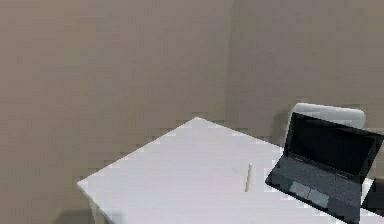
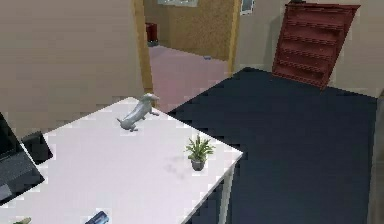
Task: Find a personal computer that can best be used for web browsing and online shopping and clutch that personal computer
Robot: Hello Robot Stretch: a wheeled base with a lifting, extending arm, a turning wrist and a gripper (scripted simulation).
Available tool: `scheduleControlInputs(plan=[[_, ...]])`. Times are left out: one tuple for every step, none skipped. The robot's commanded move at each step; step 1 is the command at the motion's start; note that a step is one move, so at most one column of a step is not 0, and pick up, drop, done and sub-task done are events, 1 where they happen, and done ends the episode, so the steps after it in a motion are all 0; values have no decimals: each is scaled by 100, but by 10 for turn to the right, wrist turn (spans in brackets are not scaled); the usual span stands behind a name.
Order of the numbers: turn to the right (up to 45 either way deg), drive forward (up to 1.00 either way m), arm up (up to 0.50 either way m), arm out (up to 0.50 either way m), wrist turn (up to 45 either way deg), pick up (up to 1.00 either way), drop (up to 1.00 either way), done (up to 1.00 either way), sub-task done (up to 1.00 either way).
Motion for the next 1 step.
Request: scheduleControlInputs(plan=[[-450,0,0,0,0,0,0,0,0]])
